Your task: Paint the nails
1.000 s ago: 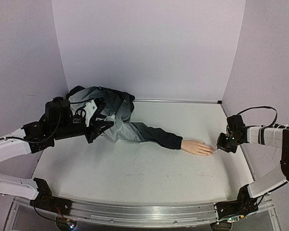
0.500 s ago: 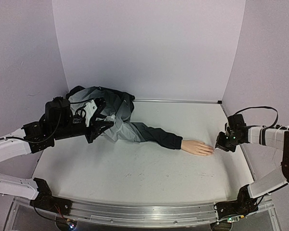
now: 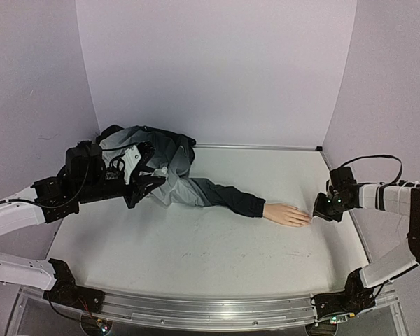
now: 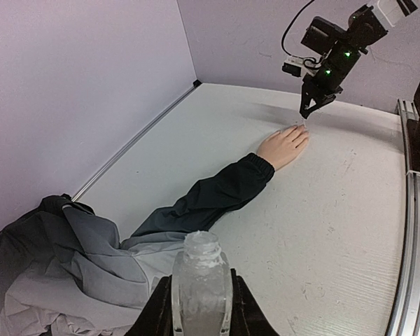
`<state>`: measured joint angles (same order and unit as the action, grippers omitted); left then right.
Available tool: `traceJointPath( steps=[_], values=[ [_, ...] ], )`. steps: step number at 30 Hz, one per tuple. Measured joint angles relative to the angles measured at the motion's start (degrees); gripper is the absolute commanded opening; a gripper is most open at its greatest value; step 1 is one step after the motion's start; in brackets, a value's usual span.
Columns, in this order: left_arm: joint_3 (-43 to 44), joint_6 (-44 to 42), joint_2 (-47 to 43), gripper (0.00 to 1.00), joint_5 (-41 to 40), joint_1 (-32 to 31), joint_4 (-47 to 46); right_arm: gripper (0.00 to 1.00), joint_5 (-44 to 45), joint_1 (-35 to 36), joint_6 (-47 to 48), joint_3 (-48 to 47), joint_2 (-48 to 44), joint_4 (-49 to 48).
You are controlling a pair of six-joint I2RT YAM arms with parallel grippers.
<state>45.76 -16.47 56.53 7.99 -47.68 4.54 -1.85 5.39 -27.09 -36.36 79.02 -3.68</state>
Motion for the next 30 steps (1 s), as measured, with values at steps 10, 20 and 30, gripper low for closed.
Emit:
traceJointPath(
  steps=[10, 20, 30],
  values=[
    [0.00, 0.00, 0.00, 0.00, 0.00, 0.00, 0.00, 0.00, 5.03, 0.00, -2.10, 0.00, -0.07, 0.90],
    [0.00, 0.00, 0.00, 0.00, 0.00, 0.00, 0.00, 0.00, 0.94, 0.00, -0.61, 0.00, -2.21, 0.13],
    [0.00, 0.00, 0.00, 0.00, 0.00, 0.00, 0.00, 0.00, 0.79, 0.00, -0.37, 0.00, -0.81, -0.26]
  ],
)
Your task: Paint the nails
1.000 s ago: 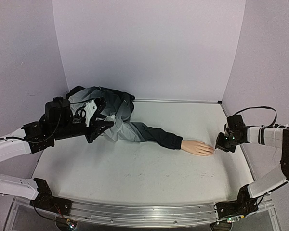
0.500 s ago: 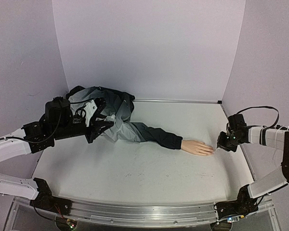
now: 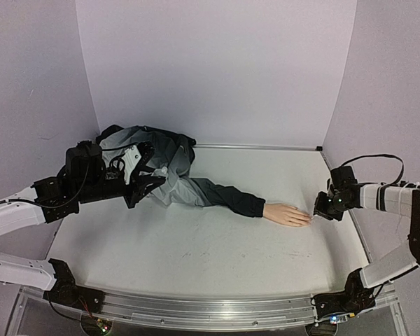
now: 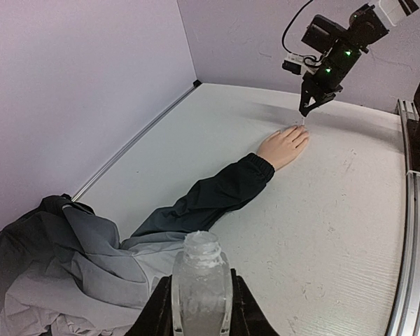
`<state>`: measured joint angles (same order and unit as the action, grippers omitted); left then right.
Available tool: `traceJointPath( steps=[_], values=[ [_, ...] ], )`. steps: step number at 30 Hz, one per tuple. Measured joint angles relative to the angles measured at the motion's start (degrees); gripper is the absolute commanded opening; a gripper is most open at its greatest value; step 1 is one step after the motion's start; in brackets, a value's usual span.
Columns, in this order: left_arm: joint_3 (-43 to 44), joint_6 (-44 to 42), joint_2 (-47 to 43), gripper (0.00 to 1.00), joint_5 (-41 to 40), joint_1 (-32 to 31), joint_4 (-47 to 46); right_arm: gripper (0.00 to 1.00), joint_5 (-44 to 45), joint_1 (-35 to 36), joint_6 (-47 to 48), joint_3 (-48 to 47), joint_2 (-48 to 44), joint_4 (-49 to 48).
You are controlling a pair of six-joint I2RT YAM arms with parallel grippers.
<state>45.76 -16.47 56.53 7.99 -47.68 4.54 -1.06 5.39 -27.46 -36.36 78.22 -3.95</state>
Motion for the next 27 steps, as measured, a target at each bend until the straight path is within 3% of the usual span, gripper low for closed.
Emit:
traceJointPath(
  steps=[10, 27],
  values=[
    [0.00, 0.00, 0.00, 0.00, -0.02, 0.00, 0.00, 0.00, 4.50, 0.00, -1.92, 0.00, 0.09, 1.29],
    [0.00, 0.00, 0.00, 0.00, 0.00, 0.00, 0.00, 0.00, -1.22, 0.00, 0.31, 0.00, -0.28, -0.22]
  ],
)
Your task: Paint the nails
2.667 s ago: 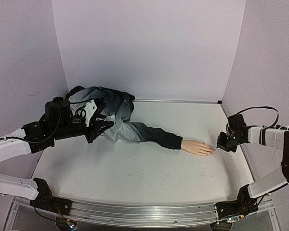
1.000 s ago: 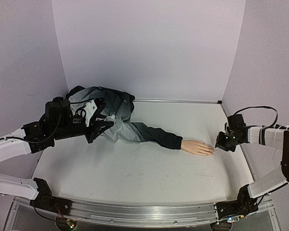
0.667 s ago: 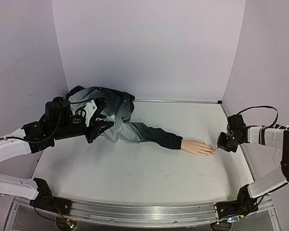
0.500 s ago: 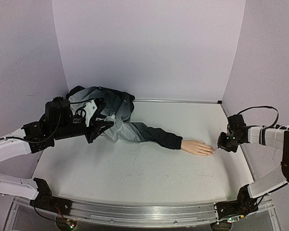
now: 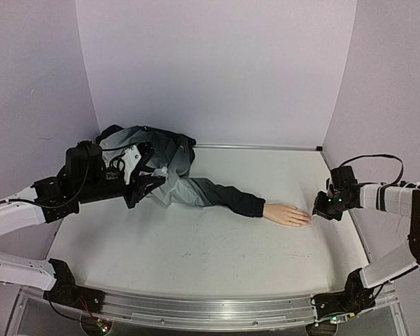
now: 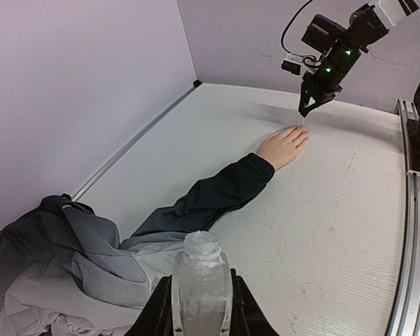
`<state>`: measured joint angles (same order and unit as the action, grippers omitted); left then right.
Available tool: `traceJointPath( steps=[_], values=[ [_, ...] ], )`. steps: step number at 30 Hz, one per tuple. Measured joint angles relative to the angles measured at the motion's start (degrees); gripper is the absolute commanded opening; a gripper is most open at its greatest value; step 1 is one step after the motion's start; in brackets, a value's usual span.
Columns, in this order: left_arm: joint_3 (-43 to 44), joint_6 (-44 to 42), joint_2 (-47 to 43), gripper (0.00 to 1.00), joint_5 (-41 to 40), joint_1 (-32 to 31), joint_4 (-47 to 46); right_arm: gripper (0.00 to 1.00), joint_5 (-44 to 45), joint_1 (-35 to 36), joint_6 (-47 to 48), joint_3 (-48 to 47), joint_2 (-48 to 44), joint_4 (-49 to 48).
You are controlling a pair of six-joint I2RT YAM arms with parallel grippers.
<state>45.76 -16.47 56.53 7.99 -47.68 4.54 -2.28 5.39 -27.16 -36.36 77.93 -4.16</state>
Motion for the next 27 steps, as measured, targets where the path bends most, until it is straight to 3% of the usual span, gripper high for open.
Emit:
traceJointPath(
  steps=[16, 27],
  values=[
    [0.00, 0.00, 0.00, 0.00, -0.02, 0.00, 0.00, 0.00, 5.92, 0.00, -2.29, 0.00, 0.92, 1.64],
    [0.00, 0.00, 0.00, 0.00, 0.00, 0.00, 0.02, 0.00, 0.92, 0.00, -1.14, 0.00, -0.63, -0.04]
  ],
)
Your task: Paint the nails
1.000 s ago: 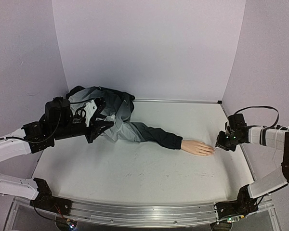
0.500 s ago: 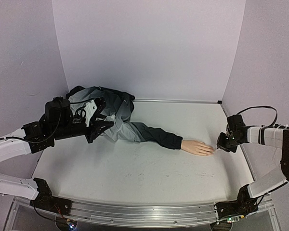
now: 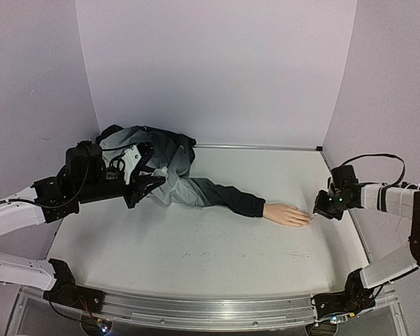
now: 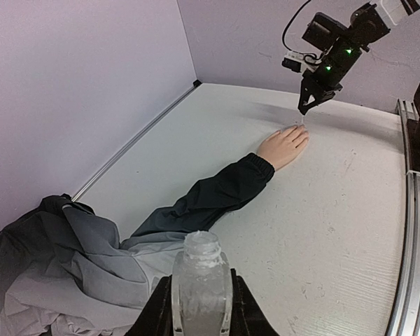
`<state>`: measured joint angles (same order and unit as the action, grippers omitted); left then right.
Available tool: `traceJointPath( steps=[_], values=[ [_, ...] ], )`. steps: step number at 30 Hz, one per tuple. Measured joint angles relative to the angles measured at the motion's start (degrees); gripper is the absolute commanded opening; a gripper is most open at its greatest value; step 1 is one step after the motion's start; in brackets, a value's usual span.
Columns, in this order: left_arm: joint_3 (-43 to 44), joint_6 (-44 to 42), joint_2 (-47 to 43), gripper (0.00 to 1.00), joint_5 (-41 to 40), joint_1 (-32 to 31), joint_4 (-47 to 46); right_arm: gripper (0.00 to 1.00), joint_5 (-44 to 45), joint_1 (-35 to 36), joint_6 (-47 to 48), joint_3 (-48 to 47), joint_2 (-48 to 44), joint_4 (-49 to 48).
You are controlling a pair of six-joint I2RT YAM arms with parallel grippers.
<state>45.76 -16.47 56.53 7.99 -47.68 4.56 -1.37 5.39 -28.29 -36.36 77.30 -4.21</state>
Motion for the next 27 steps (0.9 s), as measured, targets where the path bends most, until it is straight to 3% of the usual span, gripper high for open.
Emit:
traceJointPath(
  steps=[19, 27],
  values=[
    [0.00, 0.00, 0.00, 0.00, 0.00, 0.00, 0.00, 0.00, 5.86, 0.00, -2.25, -0.02, 2.32, 1.68],
    [0.00, 0.00, 0.07, 0.00, 0.00, 0.00, 0.00, 0.00, 3.43, 0.00, -0.66, -0.02, 0.35, 1.68]
  ],
)
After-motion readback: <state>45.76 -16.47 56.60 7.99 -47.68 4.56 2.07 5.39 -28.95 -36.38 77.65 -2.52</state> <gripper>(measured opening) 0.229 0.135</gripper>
